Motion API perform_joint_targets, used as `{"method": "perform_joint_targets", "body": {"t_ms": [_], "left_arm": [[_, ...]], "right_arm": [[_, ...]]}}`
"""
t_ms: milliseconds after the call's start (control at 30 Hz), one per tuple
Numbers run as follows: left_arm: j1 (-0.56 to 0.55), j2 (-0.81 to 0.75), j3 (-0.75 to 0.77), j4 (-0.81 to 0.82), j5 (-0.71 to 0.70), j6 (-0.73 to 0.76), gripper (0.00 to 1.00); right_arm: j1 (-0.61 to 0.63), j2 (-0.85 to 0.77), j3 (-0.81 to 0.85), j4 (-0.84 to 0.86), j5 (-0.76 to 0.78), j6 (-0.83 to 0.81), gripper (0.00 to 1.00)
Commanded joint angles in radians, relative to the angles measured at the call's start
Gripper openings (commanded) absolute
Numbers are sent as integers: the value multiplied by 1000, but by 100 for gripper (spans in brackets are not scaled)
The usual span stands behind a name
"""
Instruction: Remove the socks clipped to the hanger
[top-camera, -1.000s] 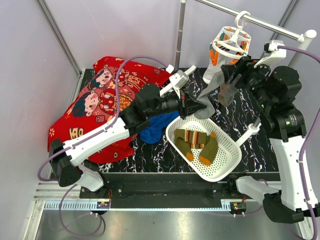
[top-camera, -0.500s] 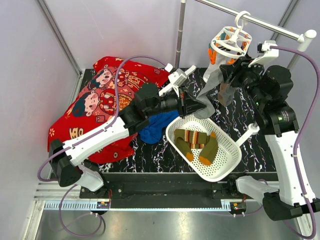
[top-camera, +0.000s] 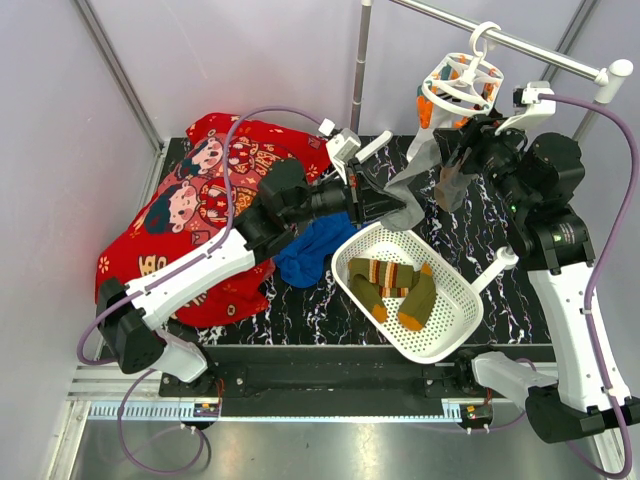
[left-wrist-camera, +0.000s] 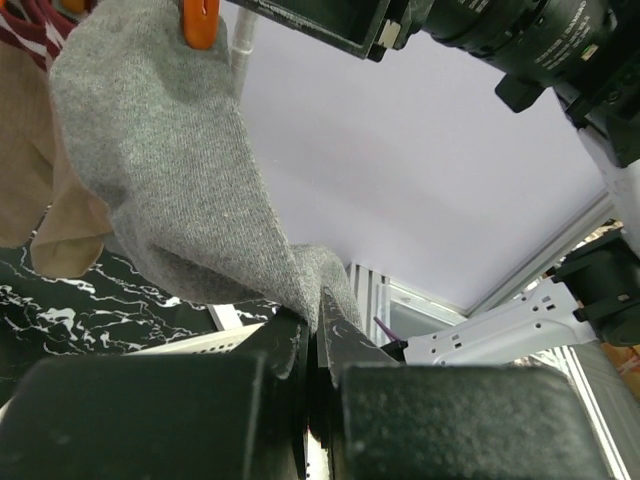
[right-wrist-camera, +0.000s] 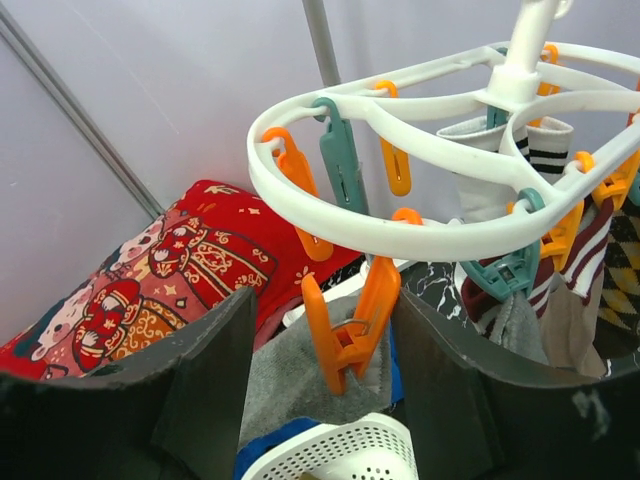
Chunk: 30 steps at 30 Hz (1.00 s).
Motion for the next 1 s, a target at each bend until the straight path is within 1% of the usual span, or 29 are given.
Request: {"method": "perform_joint_targets", "body": {"t_ms": [0, 167, 200, 300, 333, 400, 433, 500, 567, 633, 667, 800, 967], "left_arm": [[14, -26, -5, 81, 68, -28, 0], [19, -22, -2, 83, 82, -33, 0], [17, -20, -2, 83, 84, -33, 0], [19, -14, -3, 81, 85, -34, 0], [20, -14, -5, 81, 85, -34, 0], [20, -11, -14, 84, 82, -36, 0], [20, -11, -17, 87, 81, -37, 0], [22, -8, -29, 100, 76, -43, 0], [22, -8, -42, 109, 76, -48, 0], [22, -8, -58, 109, 67, -48, 0], [22, -8, -65, 110, 65, -48, 0], [22, 7, -89, 100, 26, -60, 0], [-21, 44, -164, 172, -54, -99, 0]], "right_arm": [[-2, -16, 12, 55, -39, -19, 63], [-4, -3, 15, 64, -42, -10, 54], [-2, -1, 15, 69, -39, -9, 49], [-2, -10, 6, 84, -20, -6, 43], [-4, -13, 4, 84, -16, -7, 38], [-6, -18, 4, 91, -13, -6, 32], [-6, -21, 4, 94, -13, -1, 25], [-5, -19, 6, 95, -17, 16, 19], [-6, -21, 4, 95, -28, 31, 9], [-6, -24, -1, 95, -29, 43, 1], [-6, -27, -2, 97, -29, 48, 0], [-6, -36, -14, 94, -43, 66, 0], [-6, -52, -22, 95, -71, 96, 0]]}}
